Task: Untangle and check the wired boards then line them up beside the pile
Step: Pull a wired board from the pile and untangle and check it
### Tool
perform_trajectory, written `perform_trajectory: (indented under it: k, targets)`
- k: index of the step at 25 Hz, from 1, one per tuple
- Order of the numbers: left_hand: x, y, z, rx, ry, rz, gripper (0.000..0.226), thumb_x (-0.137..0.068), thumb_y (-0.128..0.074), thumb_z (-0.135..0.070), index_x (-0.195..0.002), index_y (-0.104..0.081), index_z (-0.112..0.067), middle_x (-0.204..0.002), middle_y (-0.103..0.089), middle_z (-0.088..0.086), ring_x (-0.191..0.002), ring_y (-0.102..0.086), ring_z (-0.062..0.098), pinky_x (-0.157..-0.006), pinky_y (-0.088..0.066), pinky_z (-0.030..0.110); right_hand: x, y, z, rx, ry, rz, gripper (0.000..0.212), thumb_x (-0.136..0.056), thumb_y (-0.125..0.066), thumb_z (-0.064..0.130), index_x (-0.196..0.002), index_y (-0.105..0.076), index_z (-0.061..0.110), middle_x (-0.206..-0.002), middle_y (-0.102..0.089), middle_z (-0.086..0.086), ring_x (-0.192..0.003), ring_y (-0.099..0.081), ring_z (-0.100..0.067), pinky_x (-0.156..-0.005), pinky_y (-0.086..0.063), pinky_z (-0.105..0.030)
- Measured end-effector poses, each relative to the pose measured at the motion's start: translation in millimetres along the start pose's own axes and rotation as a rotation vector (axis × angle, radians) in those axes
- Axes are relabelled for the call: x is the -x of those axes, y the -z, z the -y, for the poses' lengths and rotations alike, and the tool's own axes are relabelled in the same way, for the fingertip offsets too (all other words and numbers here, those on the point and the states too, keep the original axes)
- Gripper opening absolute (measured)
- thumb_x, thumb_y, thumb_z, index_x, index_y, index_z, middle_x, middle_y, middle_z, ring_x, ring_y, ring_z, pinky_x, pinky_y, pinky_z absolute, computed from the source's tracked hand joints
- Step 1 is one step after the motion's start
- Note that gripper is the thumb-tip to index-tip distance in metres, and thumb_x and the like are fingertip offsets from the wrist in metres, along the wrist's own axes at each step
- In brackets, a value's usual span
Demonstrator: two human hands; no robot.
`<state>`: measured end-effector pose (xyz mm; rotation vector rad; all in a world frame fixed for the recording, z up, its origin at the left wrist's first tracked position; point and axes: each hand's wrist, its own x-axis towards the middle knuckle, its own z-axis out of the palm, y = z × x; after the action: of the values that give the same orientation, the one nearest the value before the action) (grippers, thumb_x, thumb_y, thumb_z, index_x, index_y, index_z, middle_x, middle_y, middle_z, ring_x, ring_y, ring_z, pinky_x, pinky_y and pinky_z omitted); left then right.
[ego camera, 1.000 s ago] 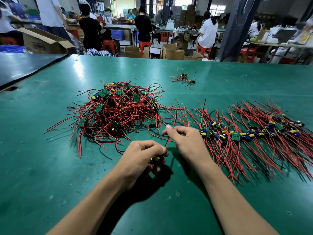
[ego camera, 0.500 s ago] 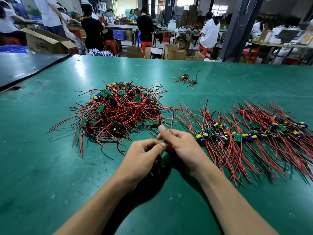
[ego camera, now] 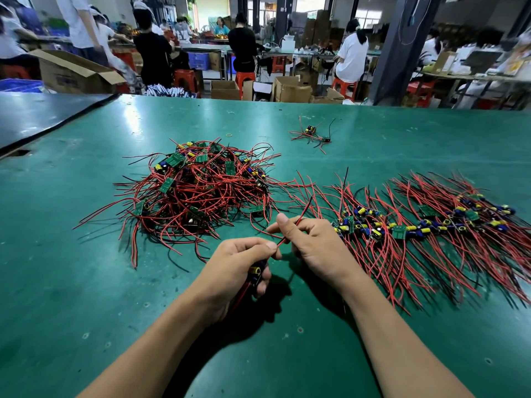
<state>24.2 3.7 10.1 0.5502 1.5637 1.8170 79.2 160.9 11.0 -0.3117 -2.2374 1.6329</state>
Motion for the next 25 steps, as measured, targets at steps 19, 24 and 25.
perform_trajectory:
  k: [19, 24, 25]
  targets:
    - [2, -2, 6, -0.103, -0.060, -0.023, 0.021, -0.092, -0.064, -0.016, -0.073, -0.072, -0.011, -0.053, -0.053, 0.003, -0.043, -0.050, 0.015, -0.042, -0.043, 0.022, -1, -8, -2, -0.283, -0.273, 0.045, 0.045, -0.094, -0.058, 0.056, -0.086, -0.080, 0.016, -0.052, -0.040, 0.003, -0.039, -0.039, -0.008, -0.041, -0.028, -0.018]
    - [2, 2, 1, -0.120, -0.017, 0.003, 0.023, -0.090, -0.064, -0.020, -0.069, -0.071, -0.014, -0.050, -0.054, 0.007, -0.038, -0.047, 0.017, -0.041, -0.037, 0.021, -2, 5, -7, -0.096, -0.146, -0.116, 0.038, -0.094, -0.061, 0.052, -0.083, -0.081, 0.021, -0.046, -0.042, 0.008, -0.038, -0.034, -0.006, -0.039, -0.029, -0.014]
    - [2, 2, 1, -0.119, -0.014, 0.013, 0.023, -0.090, -0.064, -0.021, -0.069, -0.071, -0.014, -0.050, -0.054, 0.007, -0.038, -0.047, 0.018, -0.042, -0.037, 0.021, -4, 7, -7, -0.145, -0.153, -0.163, 0.040, -0.094, -0.060, 0.051, -0.083, -0.080, 0.018, -0.046, -0.038, 0.006, -0.037, -0.031, -0.007, -0.038, -0.029, -0.014]
